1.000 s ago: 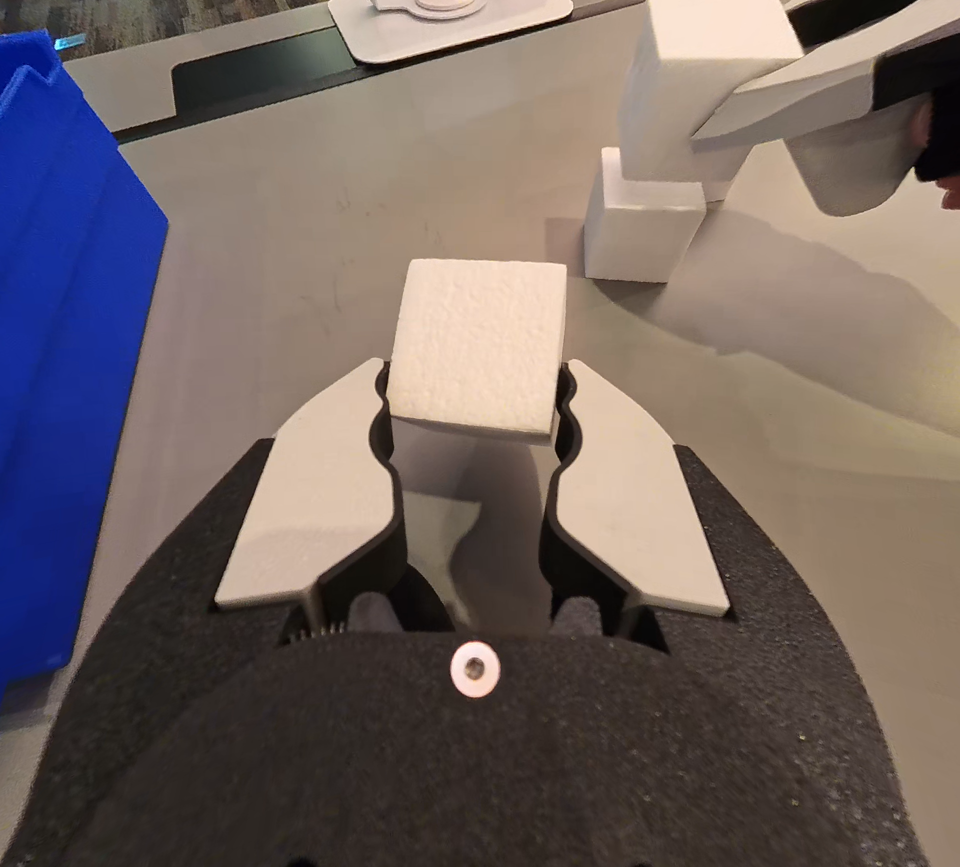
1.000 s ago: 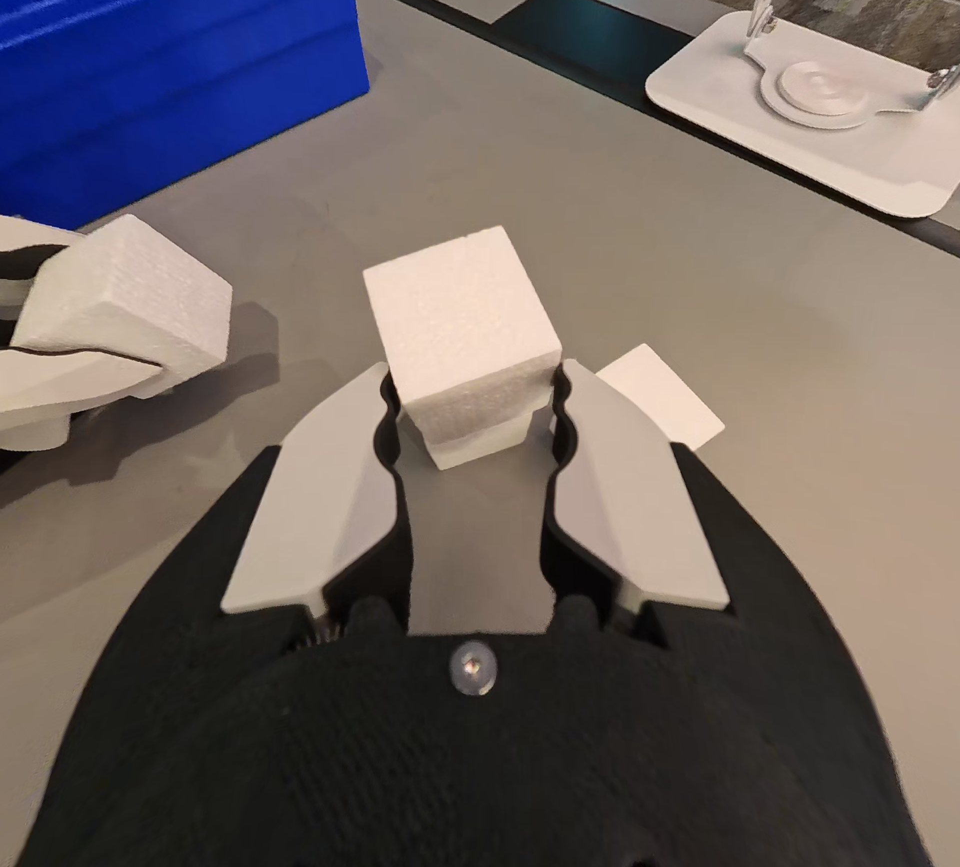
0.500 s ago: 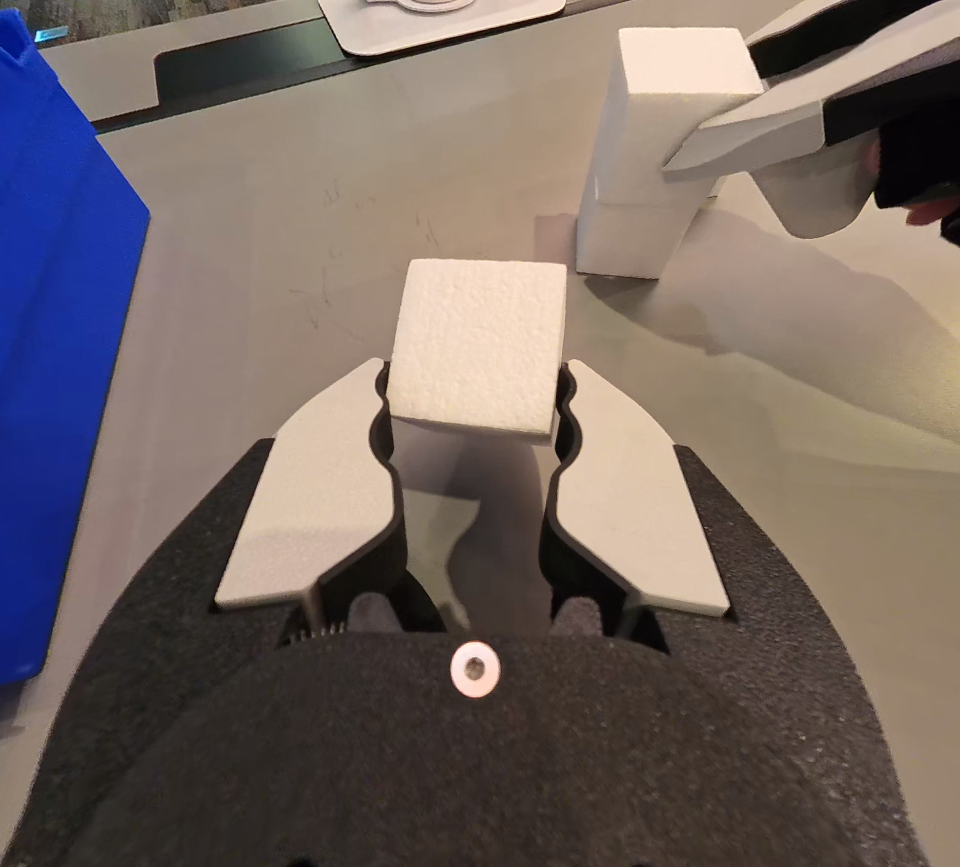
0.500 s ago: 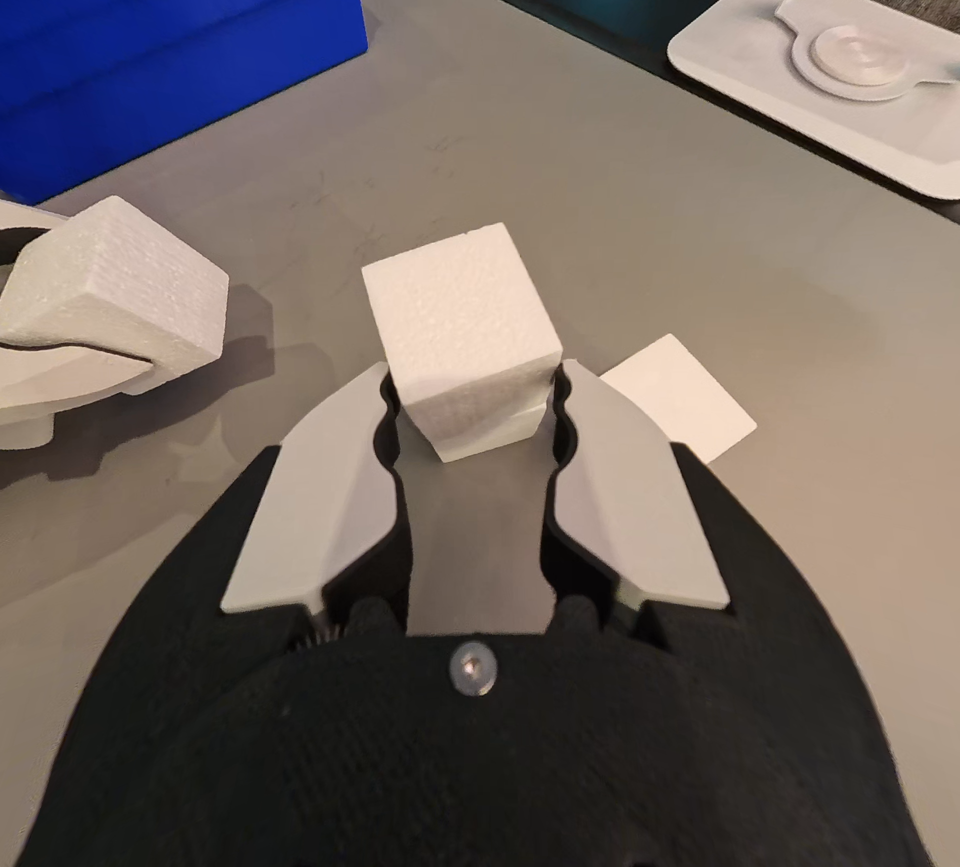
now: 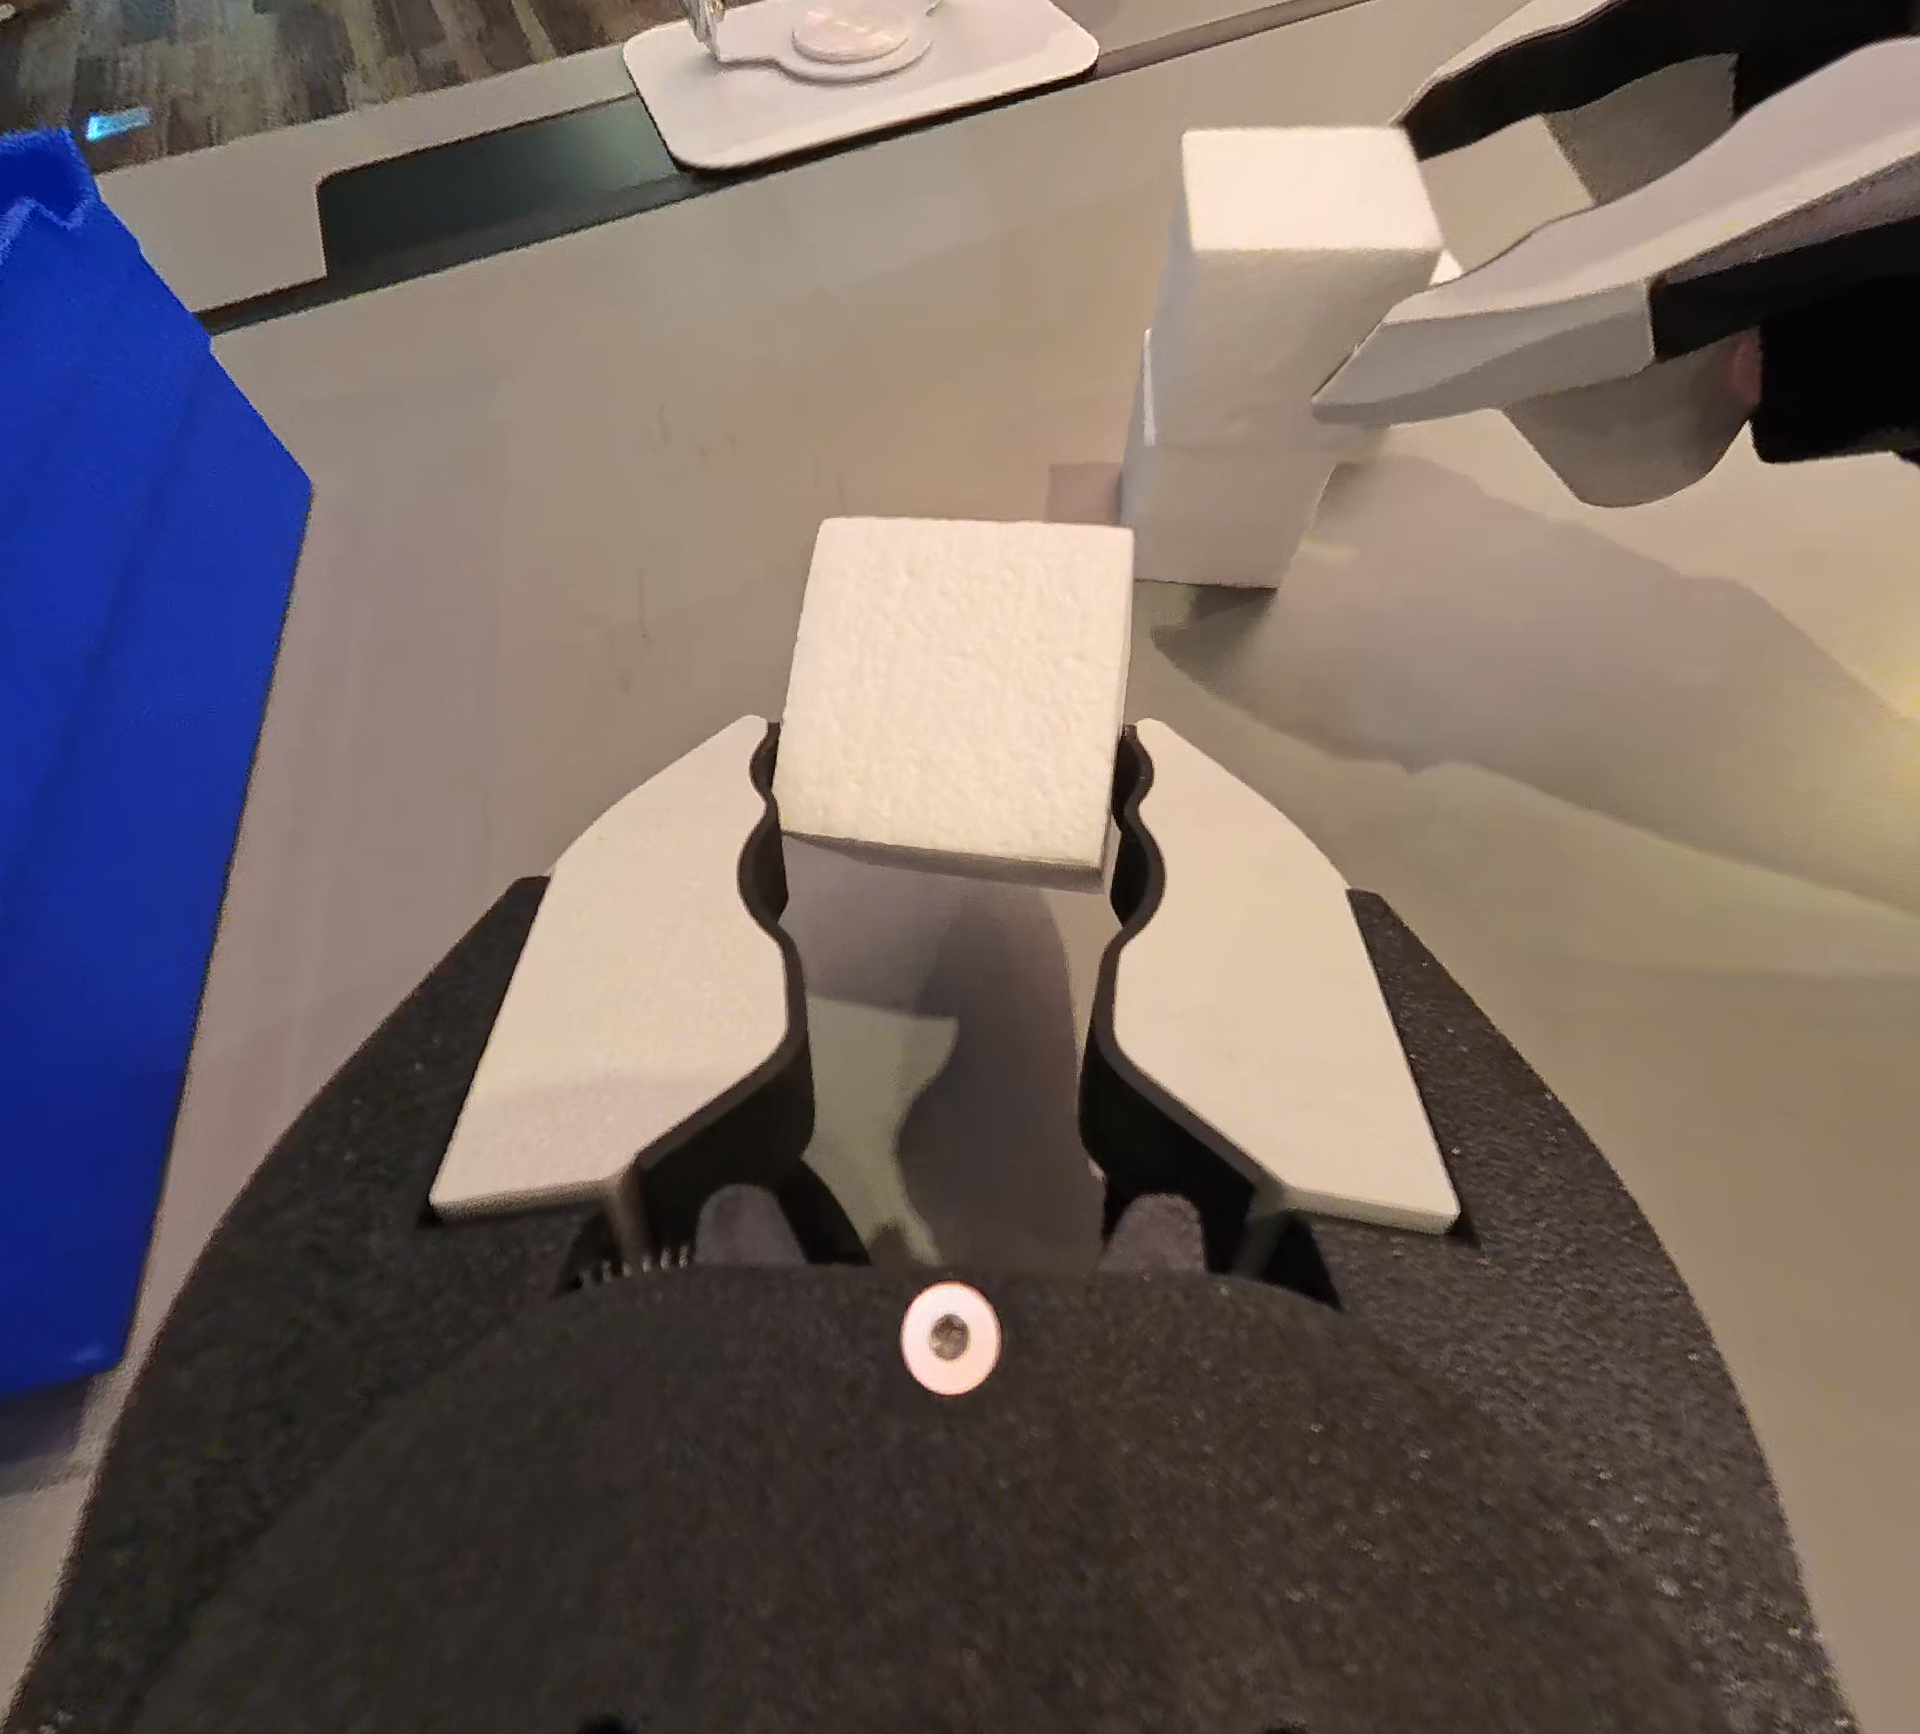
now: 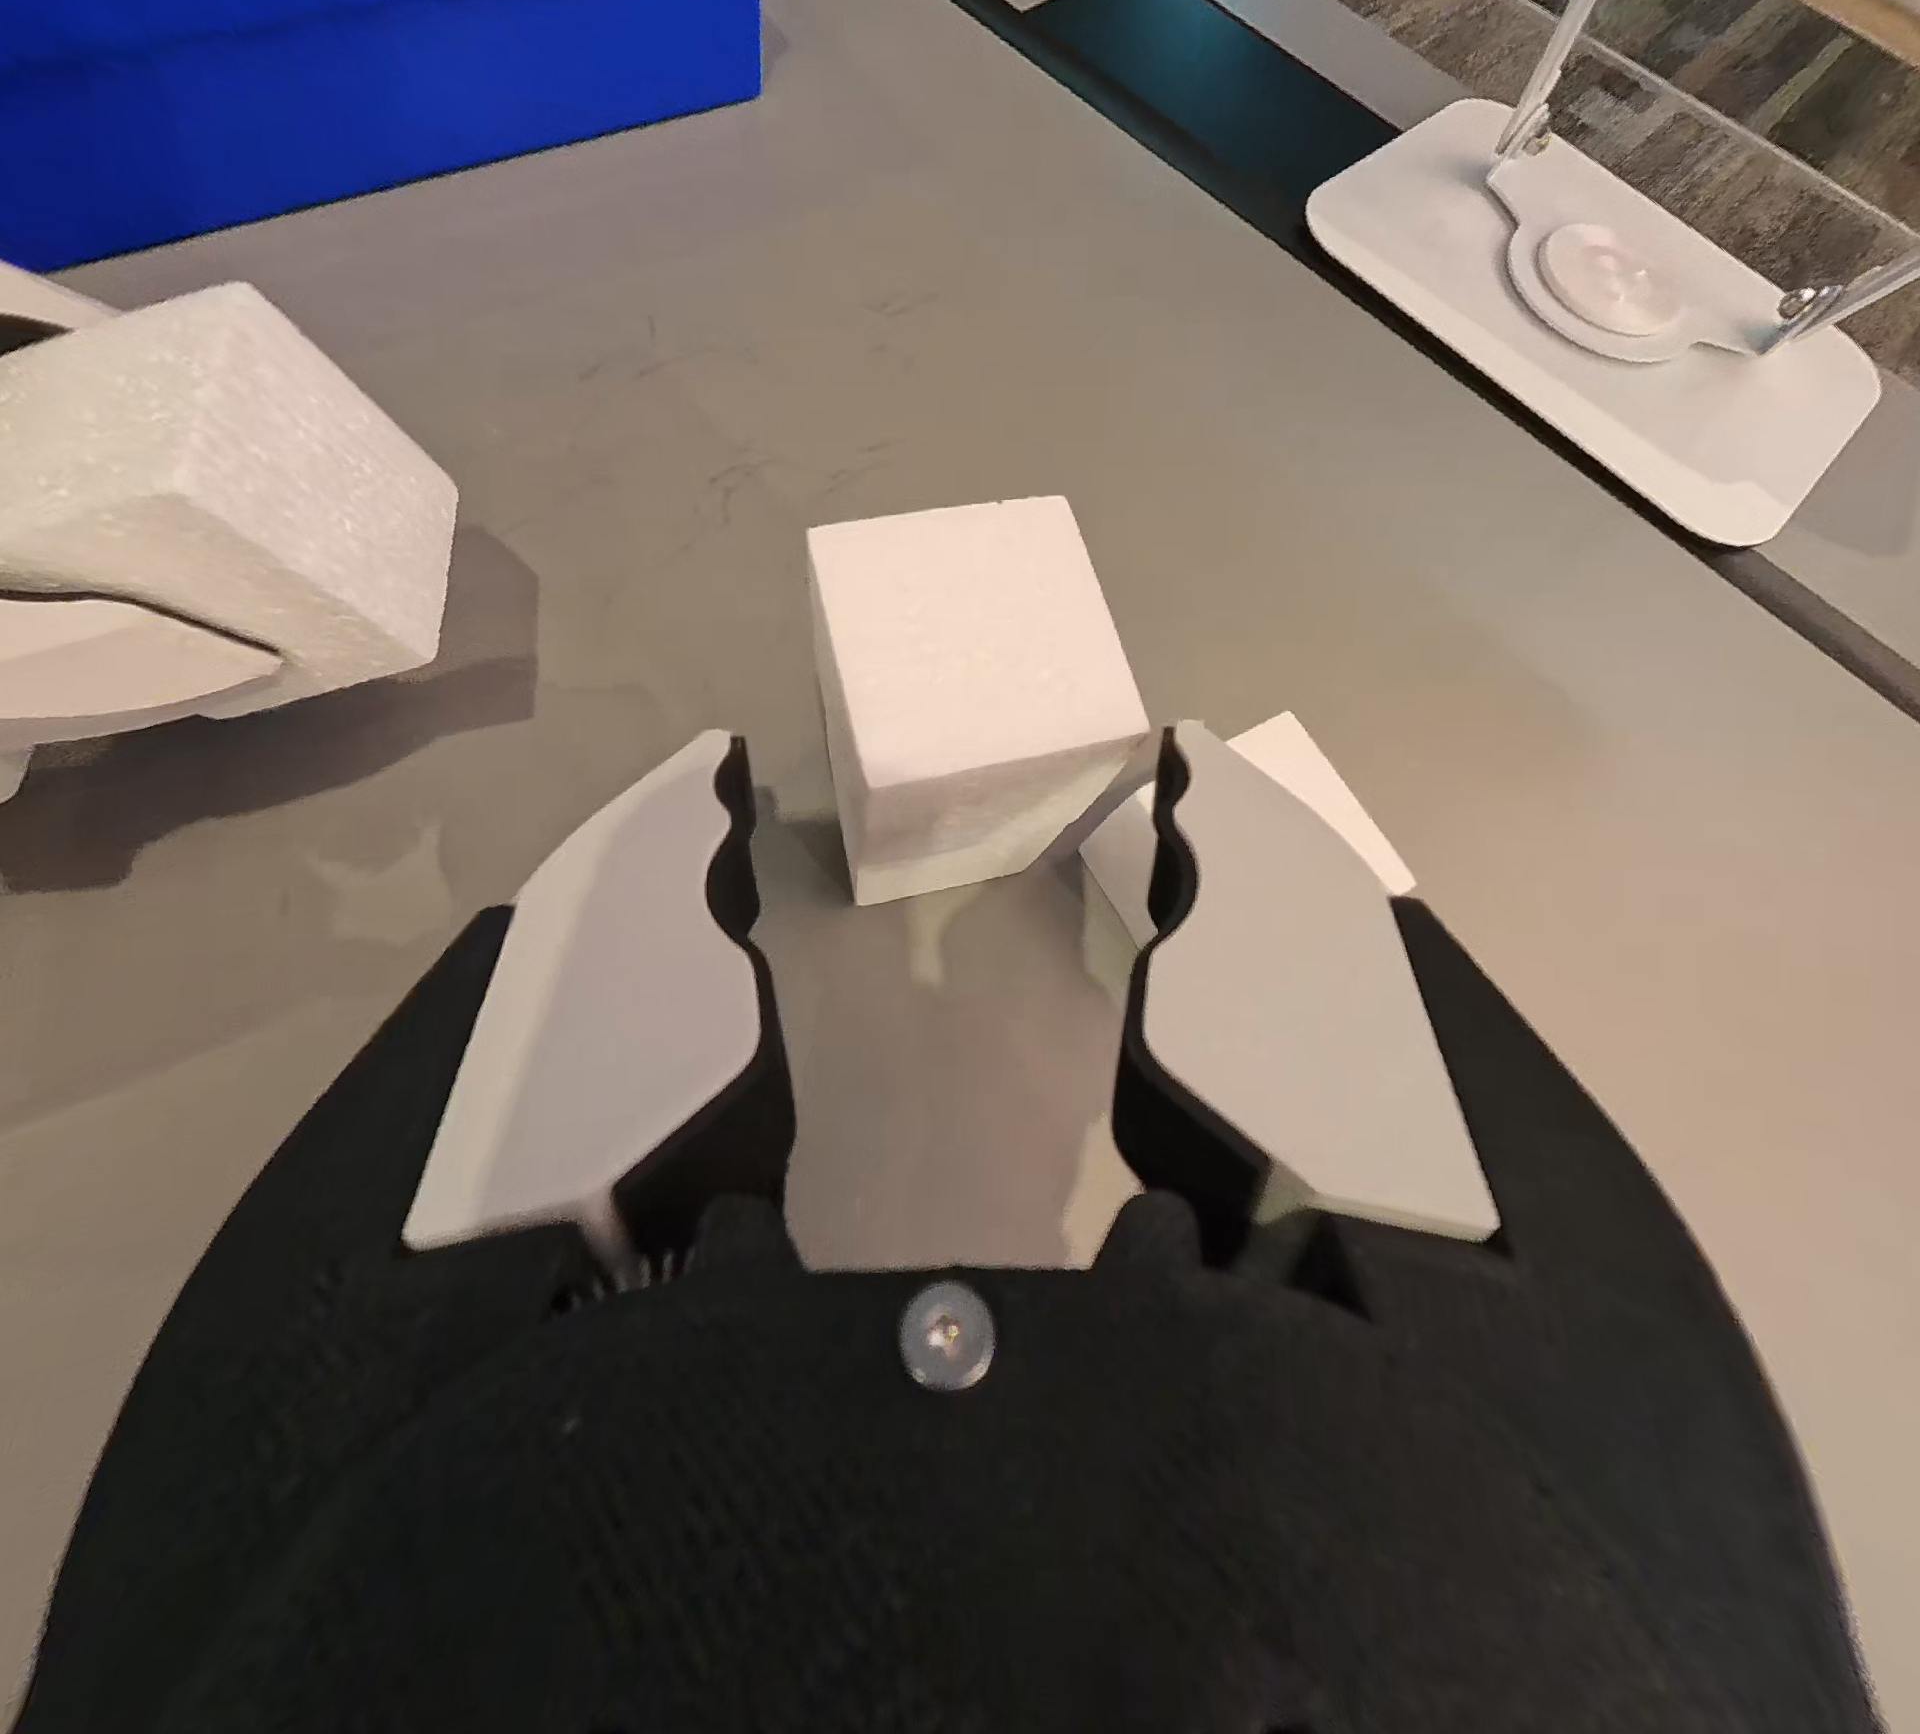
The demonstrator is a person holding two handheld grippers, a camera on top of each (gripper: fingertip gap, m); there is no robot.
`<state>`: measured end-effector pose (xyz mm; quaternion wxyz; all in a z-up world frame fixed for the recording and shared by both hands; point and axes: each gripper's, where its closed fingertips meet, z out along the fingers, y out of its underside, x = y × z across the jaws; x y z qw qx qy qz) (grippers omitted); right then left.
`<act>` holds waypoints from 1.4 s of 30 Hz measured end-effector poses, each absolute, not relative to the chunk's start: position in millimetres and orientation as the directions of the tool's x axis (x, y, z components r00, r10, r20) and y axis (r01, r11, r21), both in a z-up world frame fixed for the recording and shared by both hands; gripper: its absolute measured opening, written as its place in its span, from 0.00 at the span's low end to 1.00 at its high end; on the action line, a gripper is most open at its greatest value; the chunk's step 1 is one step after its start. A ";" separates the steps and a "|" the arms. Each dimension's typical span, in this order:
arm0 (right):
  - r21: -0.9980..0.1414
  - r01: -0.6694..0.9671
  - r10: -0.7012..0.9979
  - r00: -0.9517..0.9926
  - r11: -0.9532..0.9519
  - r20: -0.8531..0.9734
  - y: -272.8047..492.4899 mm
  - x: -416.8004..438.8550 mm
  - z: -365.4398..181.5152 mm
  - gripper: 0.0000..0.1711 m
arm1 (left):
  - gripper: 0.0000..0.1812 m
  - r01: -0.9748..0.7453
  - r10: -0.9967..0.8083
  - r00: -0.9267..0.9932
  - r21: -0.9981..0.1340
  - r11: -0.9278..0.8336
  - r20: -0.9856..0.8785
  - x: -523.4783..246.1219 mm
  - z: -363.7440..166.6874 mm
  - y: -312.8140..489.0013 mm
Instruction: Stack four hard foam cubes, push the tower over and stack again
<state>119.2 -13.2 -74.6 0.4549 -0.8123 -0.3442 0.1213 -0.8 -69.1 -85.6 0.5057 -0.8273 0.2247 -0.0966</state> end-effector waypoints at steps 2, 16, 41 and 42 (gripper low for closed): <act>-0.830 0.451 0.703 0.703 -0.328 0.104 -19.7 116.9 -68.1 0.46 | 0.34 -0.274 -0.478 0.875 -0.890 -0.364 -0.074 3.5 -75.9 -68.9; -0.979 0.182 0.586 0.805 -0.096 0.092 19.0 221.8 -10.4 0.46 | 0.33 -0.206 -0.519 0.855 -0.918 -0.339 0.000 86.8 -4.3 -30.9; -0.933 0.233 0.526 0.849 -0.275 0.057 45.0 254.4 -67.4 0.47 | 0.33 -0.437 -0.436 0.871 -0.763 -0.477 -0.226 116.7 -38.6 -0.9; -0.930 0.237 0.529 0.847 -0.282 0.055 45.1 253.9 -69.6 0.47 | 0.33 -0.437 -0.439 0.870 -0.764 -0.475 -0.225 117.3 -38.4 -1.1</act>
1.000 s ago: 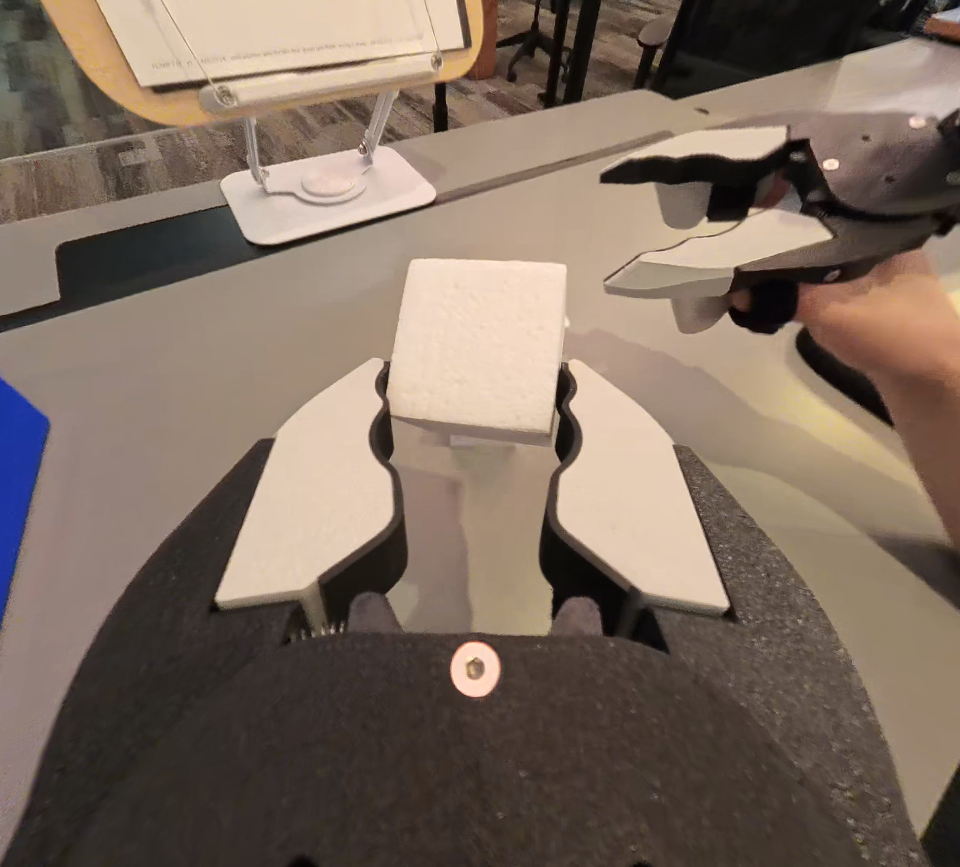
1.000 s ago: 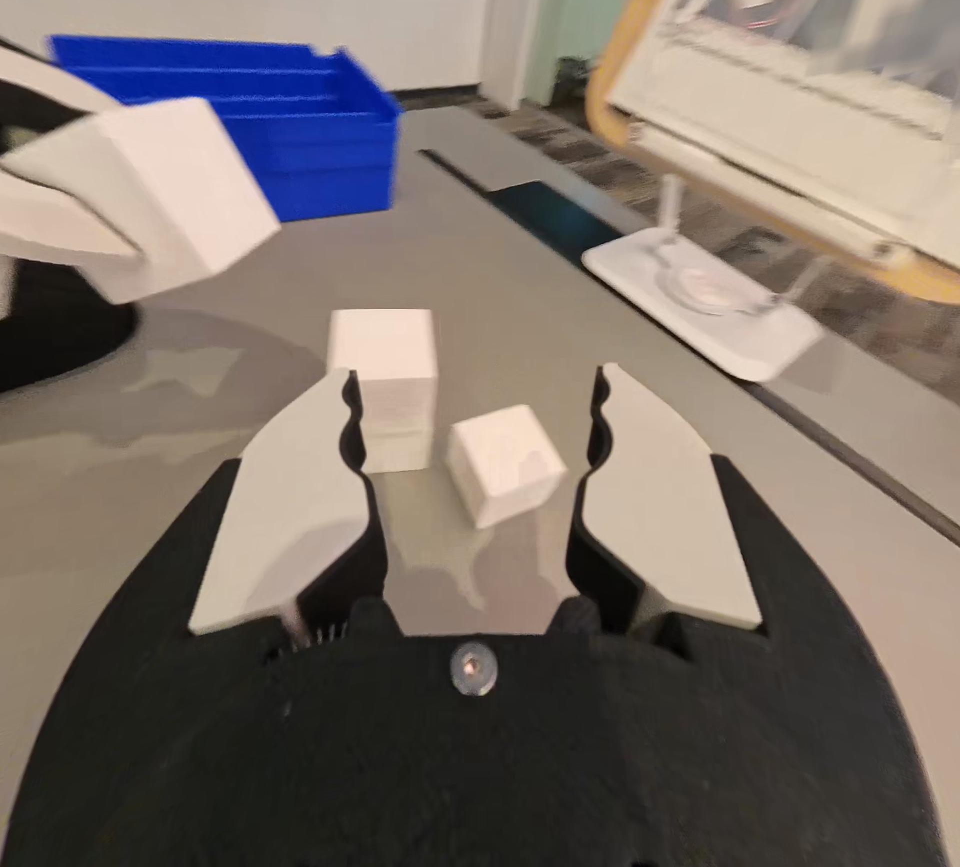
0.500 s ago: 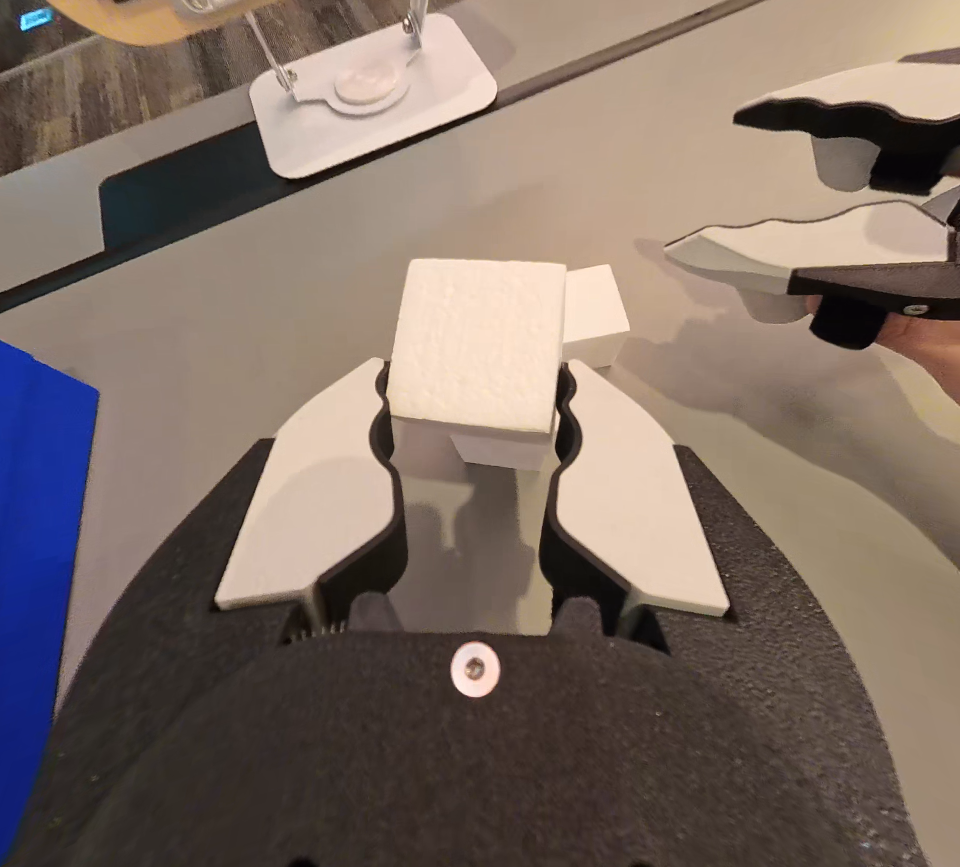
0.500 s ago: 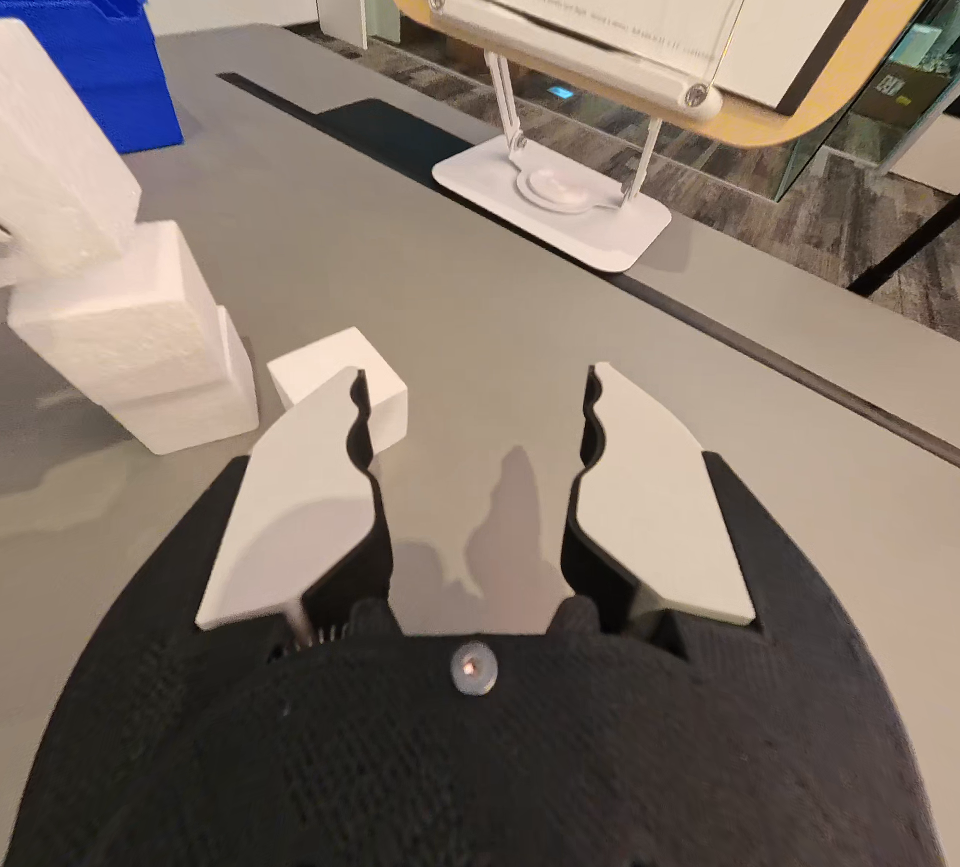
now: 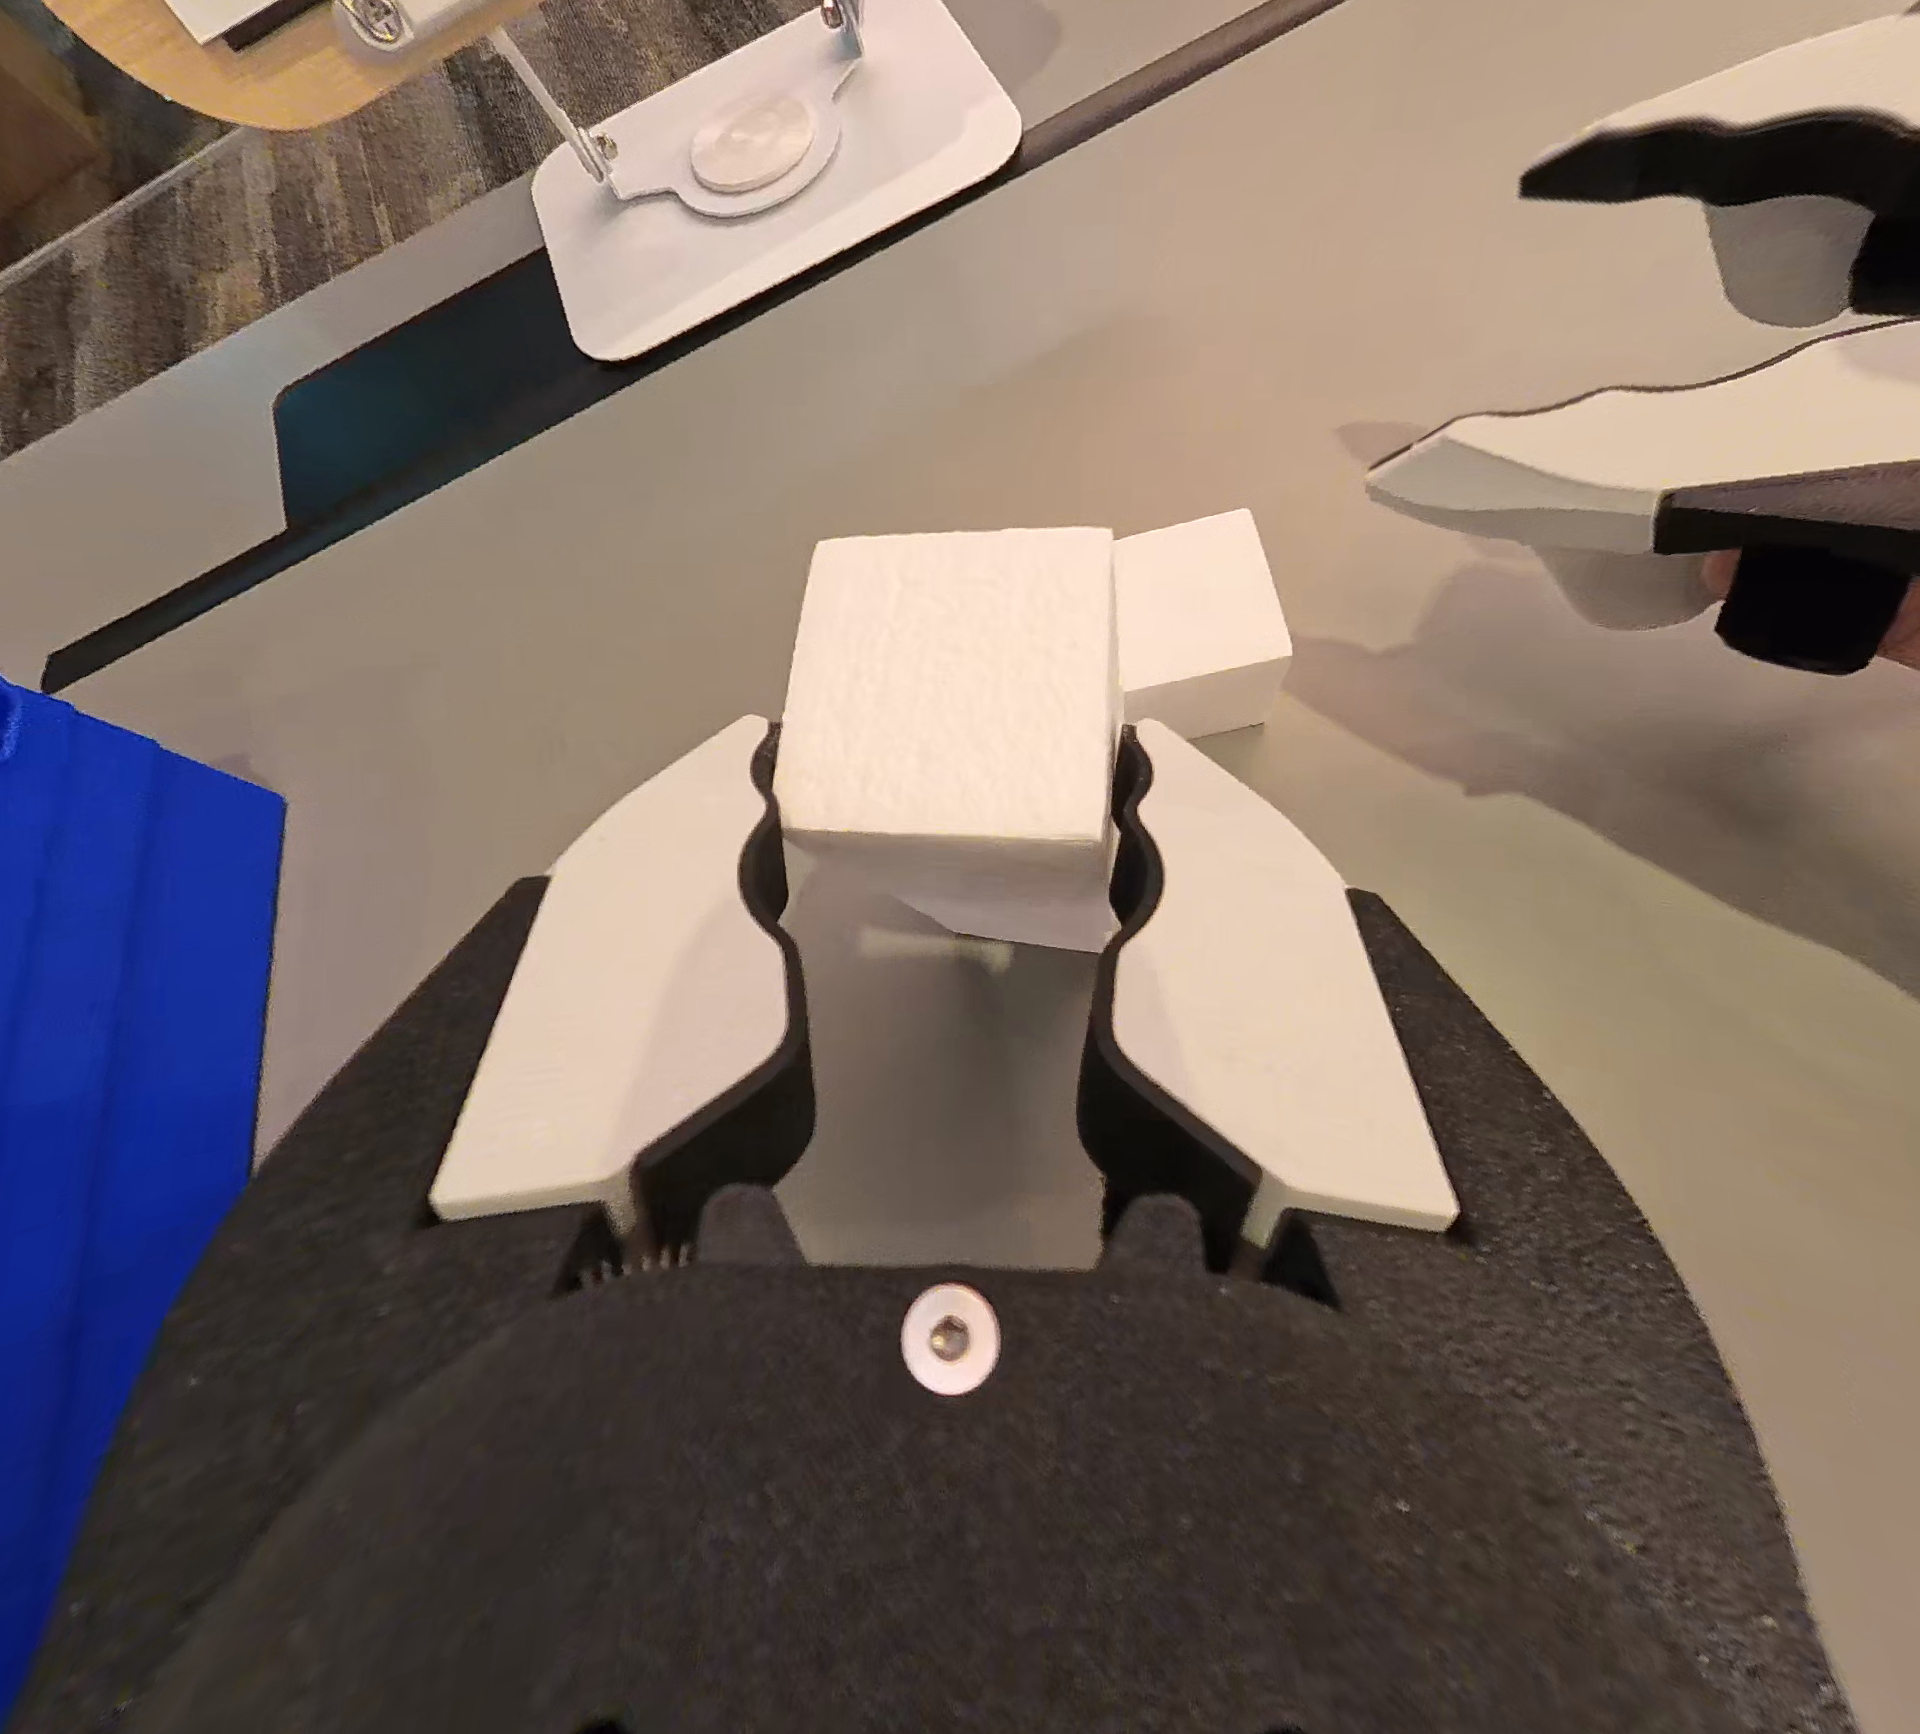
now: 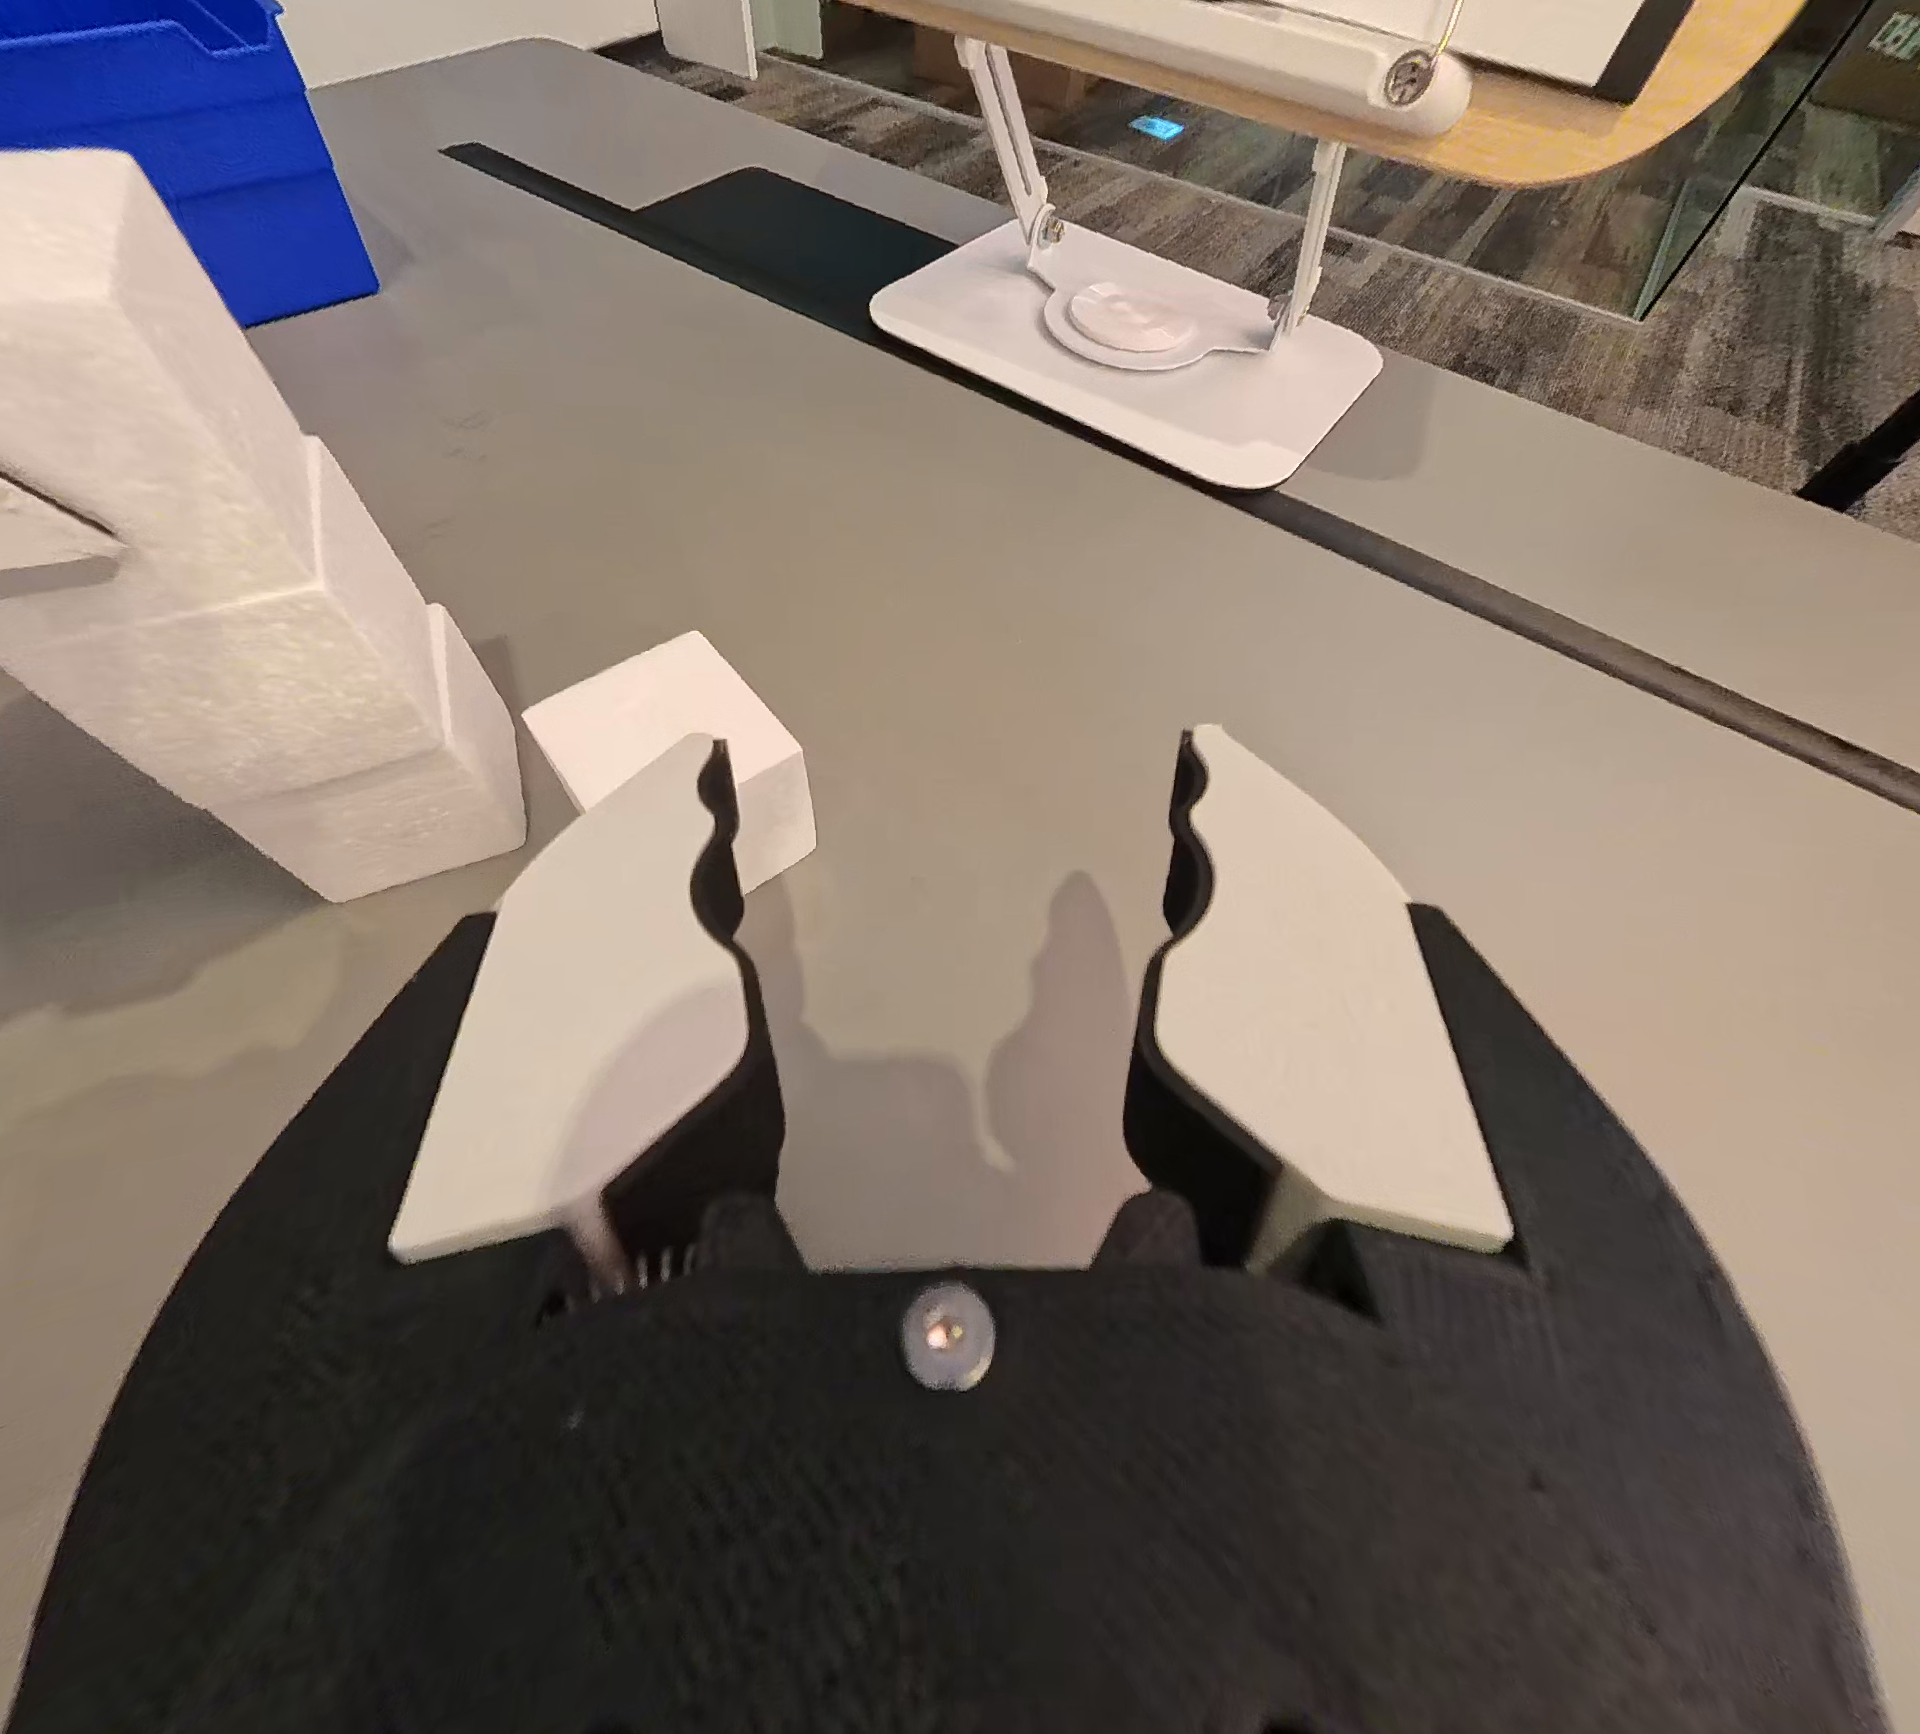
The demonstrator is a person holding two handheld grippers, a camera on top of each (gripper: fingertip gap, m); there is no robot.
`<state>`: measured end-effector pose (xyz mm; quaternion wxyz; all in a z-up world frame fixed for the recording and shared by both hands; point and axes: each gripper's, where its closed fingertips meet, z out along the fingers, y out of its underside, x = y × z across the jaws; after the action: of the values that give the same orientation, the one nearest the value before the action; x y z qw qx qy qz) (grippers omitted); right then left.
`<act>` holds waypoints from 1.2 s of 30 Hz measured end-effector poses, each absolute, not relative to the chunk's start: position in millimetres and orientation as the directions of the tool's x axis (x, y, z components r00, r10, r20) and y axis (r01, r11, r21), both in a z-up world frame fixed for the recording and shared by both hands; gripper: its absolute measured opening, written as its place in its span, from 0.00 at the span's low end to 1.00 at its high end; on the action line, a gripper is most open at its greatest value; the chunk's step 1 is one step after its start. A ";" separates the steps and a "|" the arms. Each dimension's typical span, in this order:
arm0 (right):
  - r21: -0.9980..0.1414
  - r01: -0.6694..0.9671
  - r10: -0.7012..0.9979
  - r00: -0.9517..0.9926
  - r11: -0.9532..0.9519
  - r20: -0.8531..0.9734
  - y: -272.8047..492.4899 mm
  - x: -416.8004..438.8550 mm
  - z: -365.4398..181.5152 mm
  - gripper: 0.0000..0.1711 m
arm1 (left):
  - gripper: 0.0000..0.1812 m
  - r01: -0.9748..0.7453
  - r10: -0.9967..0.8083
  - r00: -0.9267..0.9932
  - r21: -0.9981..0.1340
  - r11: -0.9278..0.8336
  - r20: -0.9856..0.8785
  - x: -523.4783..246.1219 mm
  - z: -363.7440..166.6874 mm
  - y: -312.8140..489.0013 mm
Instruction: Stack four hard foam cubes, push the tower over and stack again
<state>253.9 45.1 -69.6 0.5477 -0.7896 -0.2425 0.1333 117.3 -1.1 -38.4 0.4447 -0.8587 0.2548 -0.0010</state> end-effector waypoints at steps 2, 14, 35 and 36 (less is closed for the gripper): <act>-0.923 0.247 0.532 0.845 -0.296 0.055 45.9 253.3 -74.3 0.48 | 0.34 -0.445 -0.446 0.866 -0.757 -0.478 -0.228 117.9 -40.4 -1.7; -0.916 0.298 0.766 0.642 -0.267 -0.015 30.8 201.6 -106.6 0.54 | 0.45 -0.416 -0.441 0.870 -0.809 -0.415 -0.221 103.5 -27.7 -14.0; -0.838 0.482 0.771 0.625 -0.255 0.125 36.7 185.7 -132.5 0.35 | 0.43 -0.307 -0.425 0.897 -0.859 -0.411 -0.117 54.8 -43.7 -40.4; -0.837 0.486 0.769 0.625 -0.252 0.131 36.5 185.8 -132.4 0.35 | 0.42 -0.304 -0.424 0.898 -0.860 -0.410 -0.115 53.6 -44.2 -40.9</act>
<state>185.8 36.5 -132.4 0.4587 -0.7761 -0.4042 0.1546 53.6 -40.9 -44.2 0.4979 -0.8374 0.2174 -0.0604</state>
